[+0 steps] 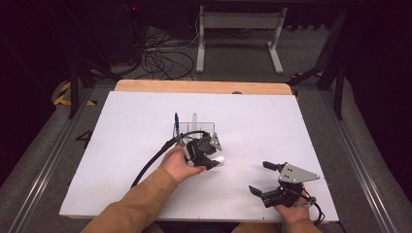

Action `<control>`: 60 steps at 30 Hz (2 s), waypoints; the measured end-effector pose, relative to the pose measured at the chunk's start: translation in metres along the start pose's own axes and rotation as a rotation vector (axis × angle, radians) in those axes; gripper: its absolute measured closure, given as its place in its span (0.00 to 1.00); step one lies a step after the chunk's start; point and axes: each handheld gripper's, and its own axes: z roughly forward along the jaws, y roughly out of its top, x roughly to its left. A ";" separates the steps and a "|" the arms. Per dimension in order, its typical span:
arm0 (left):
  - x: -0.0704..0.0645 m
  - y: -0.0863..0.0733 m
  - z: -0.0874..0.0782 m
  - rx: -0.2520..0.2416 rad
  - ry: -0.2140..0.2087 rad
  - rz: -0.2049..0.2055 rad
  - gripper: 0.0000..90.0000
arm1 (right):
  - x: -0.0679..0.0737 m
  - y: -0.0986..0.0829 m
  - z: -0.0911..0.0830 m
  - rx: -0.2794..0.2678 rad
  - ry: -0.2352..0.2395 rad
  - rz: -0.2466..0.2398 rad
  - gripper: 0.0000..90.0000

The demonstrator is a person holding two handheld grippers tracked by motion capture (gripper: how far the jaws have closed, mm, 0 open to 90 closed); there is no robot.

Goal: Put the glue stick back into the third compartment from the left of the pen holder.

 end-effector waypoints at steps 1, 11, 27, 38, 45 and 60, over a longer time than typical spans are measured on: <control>0.000 0.000 0.001 0.003 -0.001 0.000 0.62 | 0.000 0.000 0.000 0.000 0.000 0.000 0.04; 0.000 0.000 0.011 0.033 -0.016 -0.001 0.65 | 0.000 0.000 0.000 0.000 0.001 0.000 0.04; 0.001 0.002 0.020 0.049 -0.031 -0.019 0.70 | 0.000 0.000 0.000 0.000 0.004 -0.002 0.04; 0.002 0.003 0.020 0.063 -0.048 -0.004 0.74 | 0.000 0.000 0.000 -0.001 0.005 -0.004 0.04; 0.000 0.006 0.019 0.078 -0.041 0.006 0.75 | 0.000 0.000 0.000 -0.001 0.007 -0.004 0.04; -0.004 0.007 -0.001 0.025 -0.035 0.032 0.75 | 0.000 0.000 0.000 -0.001 0.006 -0.003 0.04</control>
